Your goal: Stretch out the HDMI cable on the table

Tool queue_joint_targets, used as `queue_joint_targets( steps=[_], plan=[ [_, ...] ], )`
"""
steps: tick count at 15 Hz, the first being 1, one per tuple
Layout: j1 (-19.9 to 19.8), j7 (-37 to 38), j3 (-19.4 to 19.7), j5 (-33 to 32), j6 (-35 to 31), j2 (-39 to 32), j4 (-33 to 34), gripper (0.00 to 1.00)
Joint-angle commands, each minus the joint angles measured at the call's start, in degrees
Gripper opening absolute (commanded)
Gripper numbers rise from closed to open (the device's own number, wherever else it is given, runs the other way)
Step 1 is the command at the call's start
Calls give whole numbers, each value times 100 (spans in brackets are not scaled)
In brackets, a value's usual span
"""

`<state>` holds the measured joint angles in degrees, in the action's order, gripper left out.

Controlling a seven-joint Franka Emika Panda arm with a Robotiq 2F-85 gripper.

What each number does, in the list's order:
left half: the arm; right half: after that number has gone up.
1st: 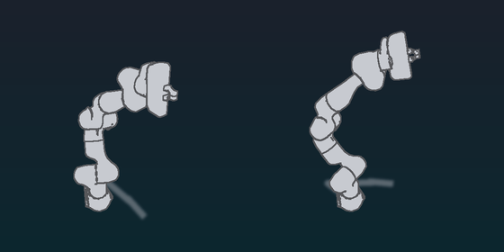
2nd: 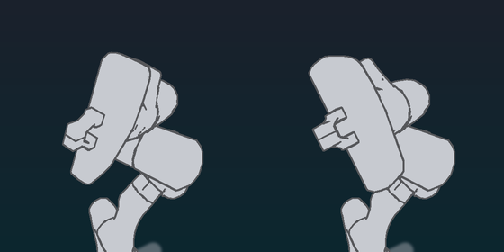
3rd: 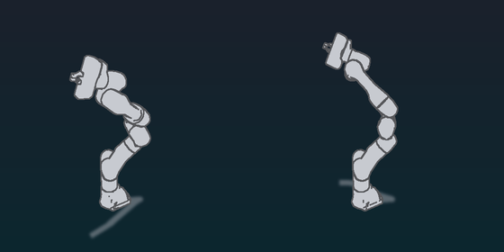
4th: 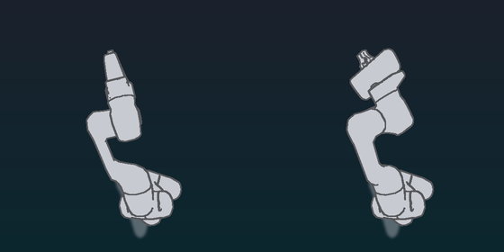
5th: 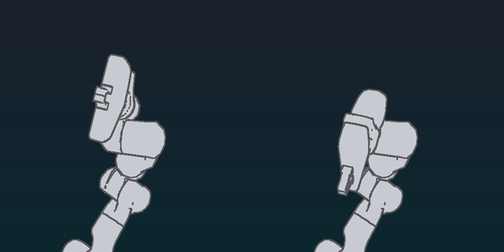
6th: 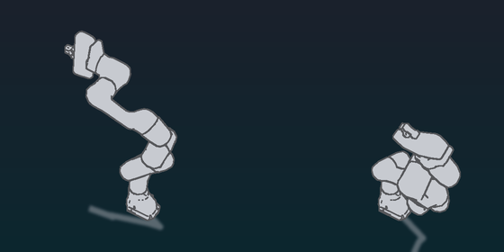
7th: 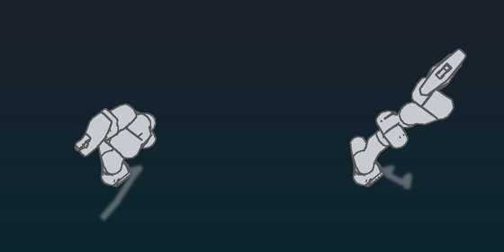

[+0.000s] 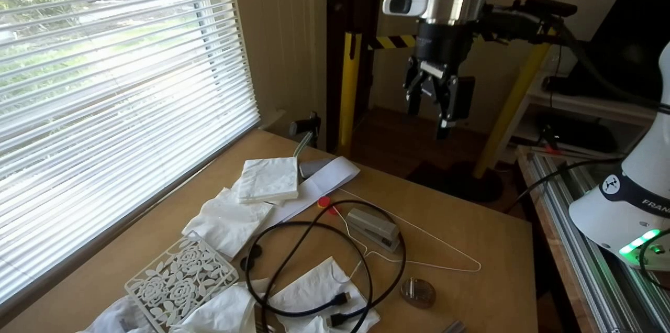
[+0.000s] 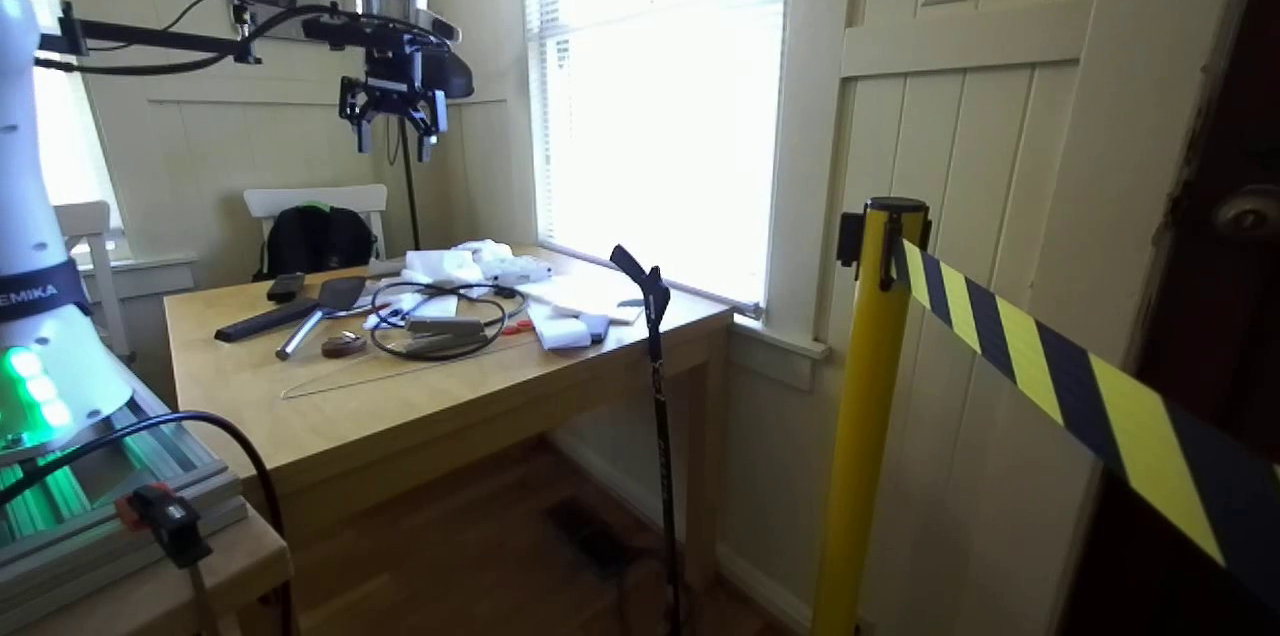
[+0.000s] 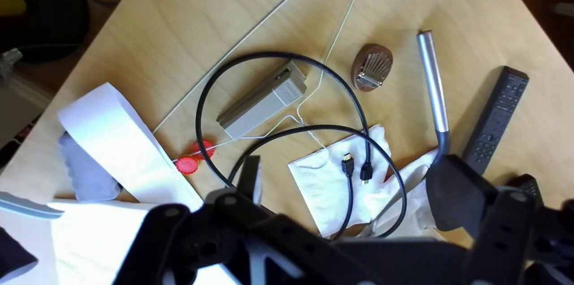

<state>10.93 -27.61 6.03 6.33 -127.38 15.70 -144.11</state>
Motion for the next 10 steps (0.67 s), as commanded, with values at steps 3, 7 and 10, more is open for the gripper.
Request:
queue_joint_targets(
  steps=[3,7,10],
  plan=[
    [-152,93,-556,77,-452,-797,242,100],
    [-168,207,-760,130,-488,-1371,592,100],
    [-173,207,-754,131,-488,-1377,639,100]
  ],
)
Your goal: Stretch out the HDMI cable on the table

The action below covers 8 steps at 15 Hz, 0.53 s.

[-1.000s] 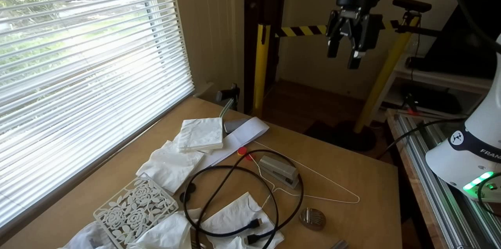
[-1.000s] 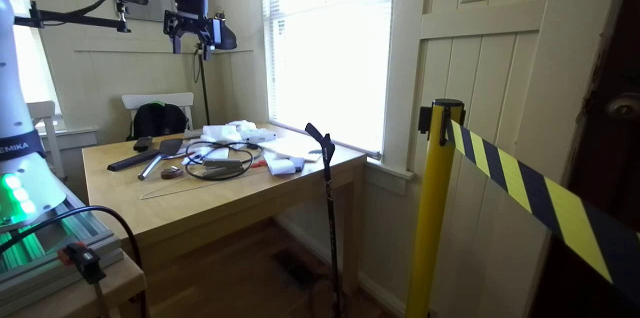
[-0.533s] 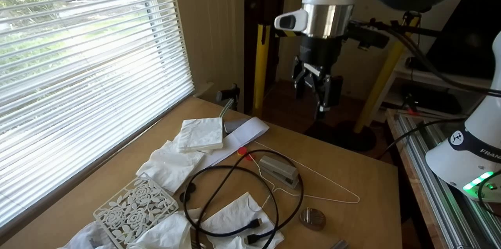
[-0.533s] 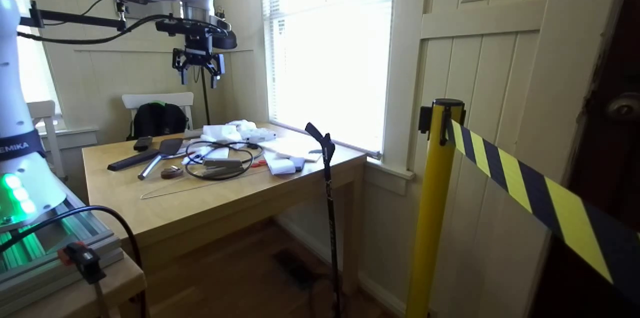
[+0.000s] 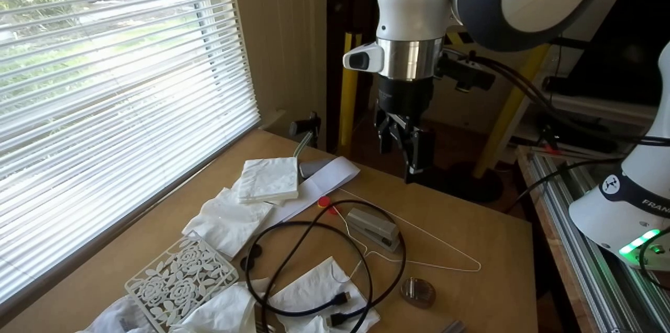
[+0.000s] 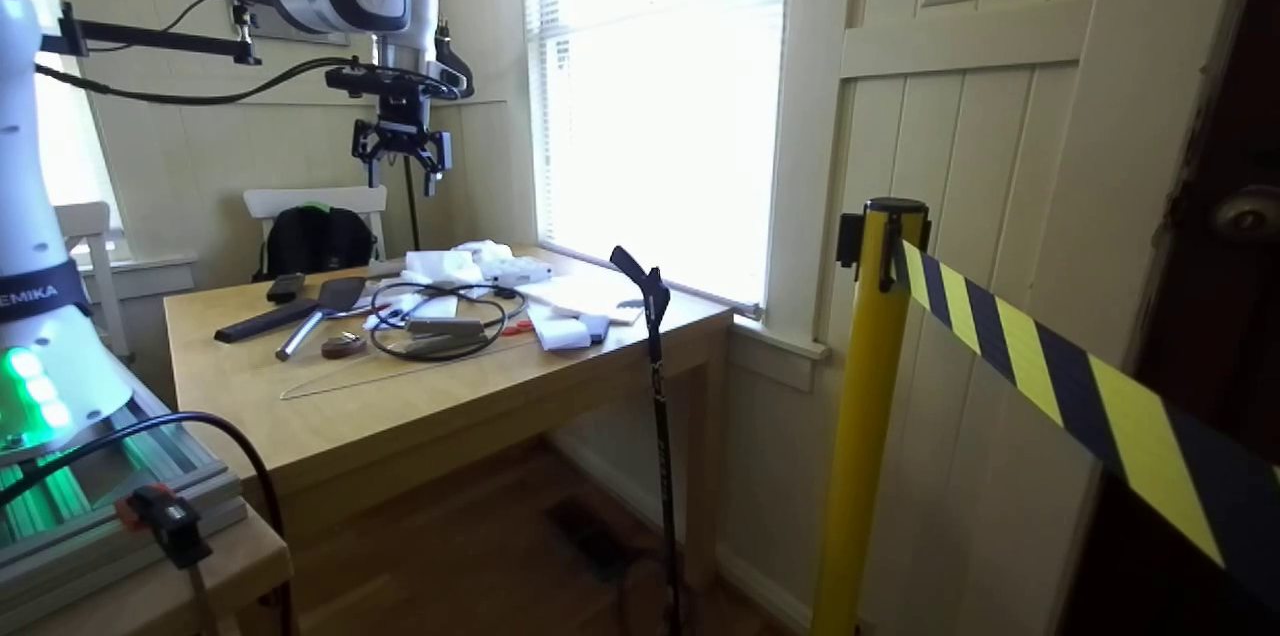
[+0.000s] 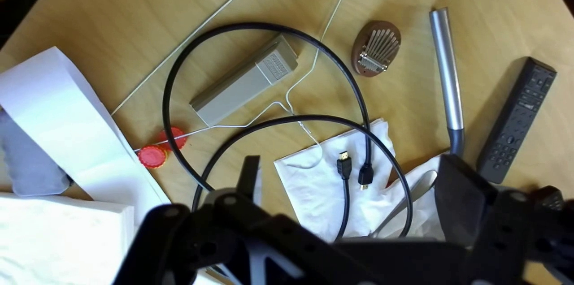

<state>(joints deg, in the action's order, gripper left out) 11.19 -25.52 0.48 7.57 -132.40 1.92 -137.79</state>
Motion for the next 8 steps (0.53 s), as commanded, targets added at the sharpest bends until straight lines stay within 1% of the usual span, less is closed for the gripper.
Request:
queue_joint_targets(
  steps=[1,2,3,4,5,6,7,8],
  plan=[
    [-199,-3,-200,7,13,1,9,100],
    [-199,-3,-200,7,13,1,9,100],
    [-185,-188,-236,200,-173,-256,114,100],
    [-173,-112,-311,148,-316,-487,213,100],
    [-134,-298,-394,381,-514,-726,312,100],
    [-119,-258,-493,322,-642,-951,411,100],
    [-103,-405,-626,398,-849,-1283,568,100],
    [-122,-420,-751,340,-971,-1550,714,100]
  ],
)
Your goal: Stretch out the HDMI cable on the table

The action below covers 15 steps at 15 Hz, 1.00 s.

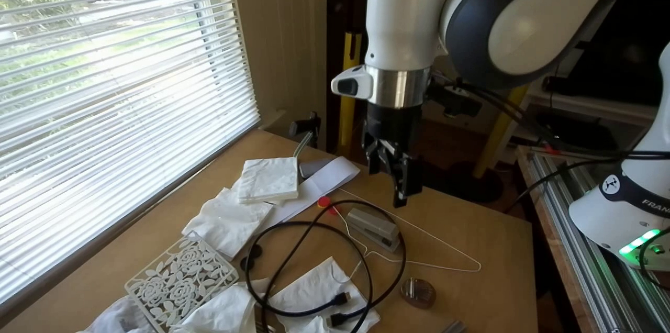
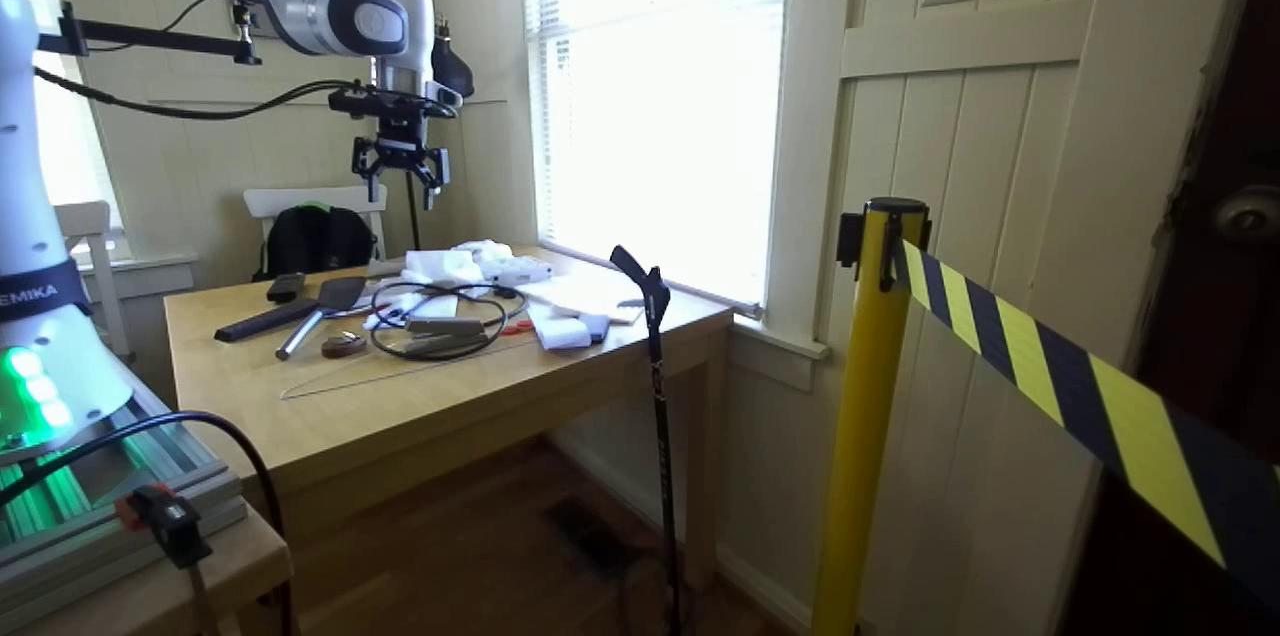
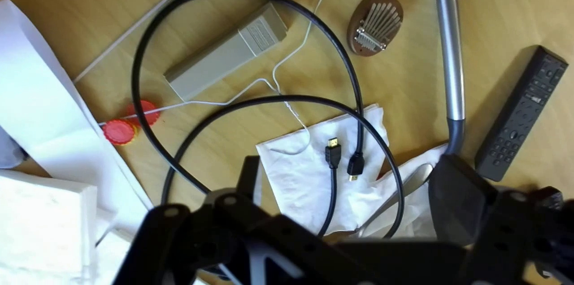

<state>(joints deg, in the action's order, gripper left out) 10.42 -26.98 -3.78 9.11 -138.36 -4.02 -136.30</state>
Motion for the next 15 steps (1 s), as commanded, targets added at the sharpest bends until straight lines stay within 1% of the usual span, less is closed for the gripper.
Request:
queue_joint_targets(
  steps=[1,3,4,5,6,10,11,13,15],
  plan=[
    [-84,-373,-465,186,-540,-1264,746,100],
    [-162,-327,-661,-55,-820,-1836,1100,100],
    [-257,-420,-806,63,-941,-2106,1288,100],
    [-214,-253,-778,-263,-1048,-2368,1483,100],
    [-330,-338,-940,-130,-1093,-2620,1695,100],
    [-369,-212,-1056,-435,-1260,-3362,2303,100],
    [-413,-85,-1083,-431,-1203,-2964,1894,100],
    [-429,-80,-1109,-494,-1227,-3240,2132,100],
    [-441,-80,-1122,-500,-1227,-3324,2218,100]
  ],
)
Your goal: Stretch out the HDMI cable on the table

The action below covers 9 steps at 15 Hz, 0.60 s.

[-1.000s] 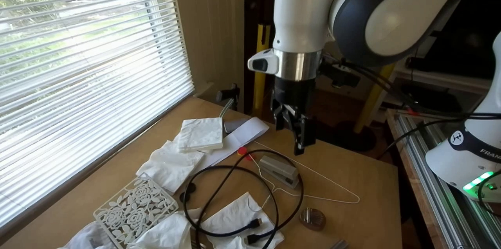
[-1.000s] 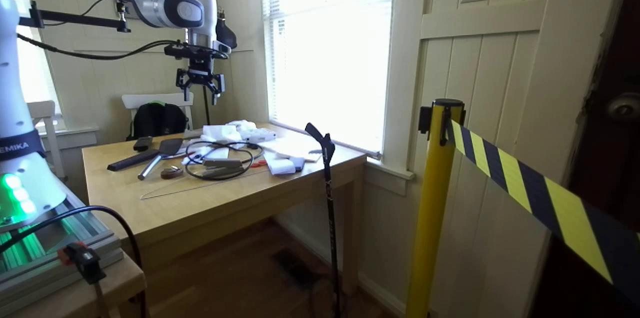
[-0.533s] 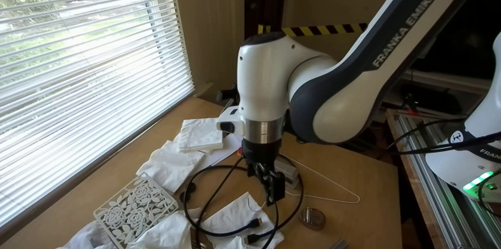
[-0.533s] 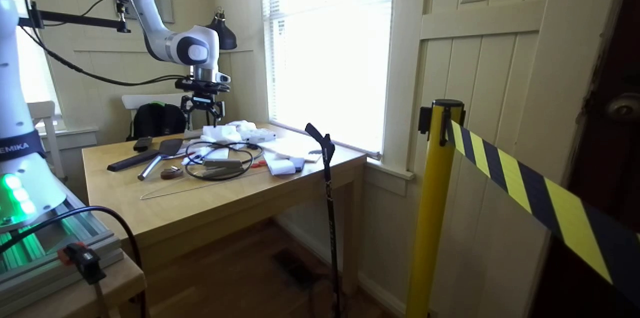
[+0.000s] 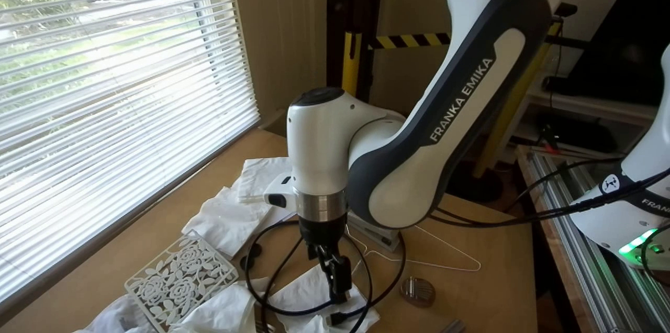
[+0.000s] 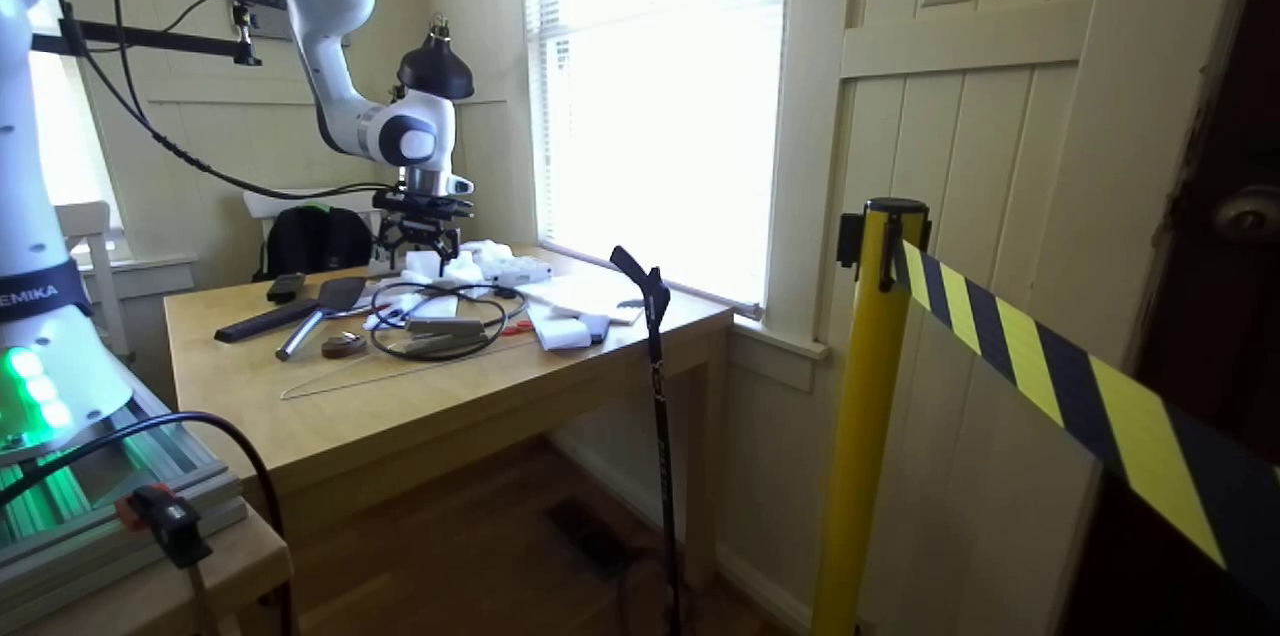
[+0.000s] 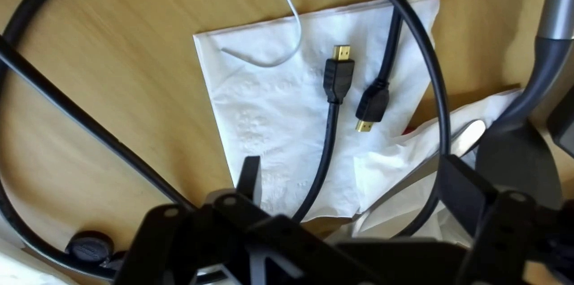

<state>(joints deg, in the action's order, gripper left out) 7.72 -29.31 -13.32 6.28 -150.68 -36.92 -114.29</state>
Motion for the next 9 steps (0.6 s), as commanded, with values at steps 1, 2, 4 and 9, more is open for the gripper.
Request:
queue_joint_targets(
  steps=[1,2,4,9],
  plan=[
    [-174,151,-170,-218,5,-34,26,100],
    [-106,269,-90,-267,55,-170,117,100],
    [24,472,35,-412,-25,-415,239,100],
    [175,891,212,-848,-45,-852,443,100]
  ],
)
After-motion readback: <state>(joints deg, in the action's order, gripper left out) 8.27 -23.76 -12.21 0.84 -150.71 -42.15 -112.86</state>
